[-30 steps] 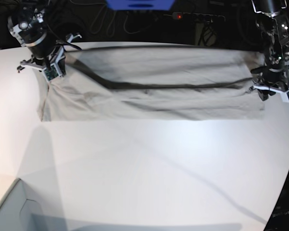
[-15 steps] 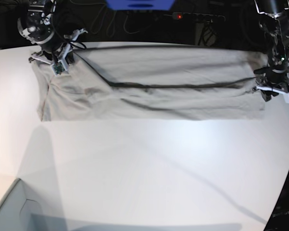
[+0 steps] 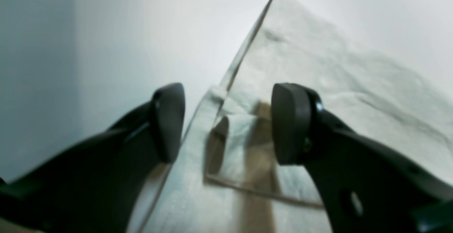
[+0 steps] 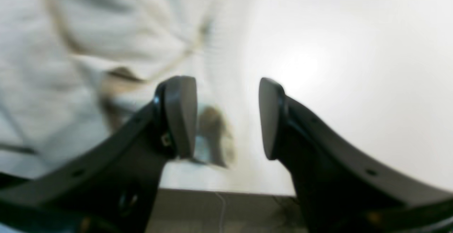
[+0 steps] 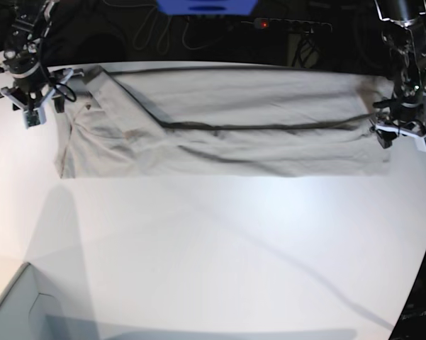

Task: Layout the t-shirt on the table in an organized manner, then fold the t-shirt properly
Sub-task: 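Grasp the hem end with the right gripper and pull it toward the robot, then hold the shirt ends with both grippers, straightening the folded strip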

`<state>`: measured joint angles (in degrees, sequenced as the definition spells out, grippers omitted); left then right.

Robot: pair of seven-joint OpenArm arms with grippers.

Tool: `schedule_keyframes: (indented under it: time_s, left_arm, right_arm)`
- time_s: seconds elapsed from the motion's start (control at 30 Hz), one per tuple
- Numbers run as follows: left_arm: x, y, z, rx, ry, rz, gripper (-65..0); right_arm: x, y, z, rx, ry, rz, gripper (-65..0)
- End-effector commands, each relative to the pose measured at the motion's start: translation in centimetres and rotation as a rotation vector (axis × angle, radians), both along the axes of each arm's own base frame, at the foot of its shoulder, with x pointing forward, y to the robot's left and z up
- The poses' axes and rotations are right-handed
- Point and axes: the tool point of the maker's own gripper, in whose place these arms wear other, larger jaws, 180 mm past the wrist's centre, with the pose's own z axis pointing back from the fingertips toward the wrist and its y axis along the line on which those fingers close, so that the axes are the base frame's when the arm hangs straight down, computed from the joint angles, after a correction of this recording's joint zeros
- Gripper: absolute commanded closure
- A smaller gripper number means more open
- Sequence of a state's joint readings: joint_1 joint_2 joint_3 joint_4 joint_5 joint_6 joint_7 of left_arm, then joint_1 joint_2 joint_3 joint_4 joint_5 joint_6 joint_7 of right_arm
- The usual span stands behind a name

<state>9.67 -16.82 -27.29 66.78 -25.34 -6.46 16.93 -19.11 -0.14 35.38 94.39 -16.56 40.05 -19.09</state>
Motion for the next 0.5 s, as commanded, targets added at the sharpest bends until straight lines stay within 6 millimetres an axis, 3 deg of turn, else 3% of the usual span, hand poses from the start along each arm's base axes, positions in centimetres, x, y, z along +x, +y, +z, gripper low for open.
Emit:
schedule_keyframes:
  time_s: [0.0,0.1,0.3,0.4,0.47]
  left_arm:
    - [0.9,0.8,1.5,0.027,-0.047,-0.001,-37.9]
    - [1.0,0.8,1.6,0.026,-0.050,-0.003,-38.0]
    - [1.9,0.4,3.4,0.046,-0.094,-0.025,-38.1]
    - [2.2,0.3,4.0,0.052,-0.108,-0.030,-39.3]
    - [2.1,0.4,3.8,0.051,-0.102,-0.027,-43.5]
  right_arm:
    - [0.4,-0.1,1.1,-0.011,-0.037,0.008,-28.7]
    - [0.2,1.2,1.5,0.004,-0.050,0.013,-28.8]
    - [0.8,7.2,2.1,0.084,-0.082,0.089,-29.0]
    - [0.8,10.0,1.4,0.132,-0.071,0.137,-29.1]
    - [0.7,11.3,0.5,0.163,-0.050,0.159,-29.1]
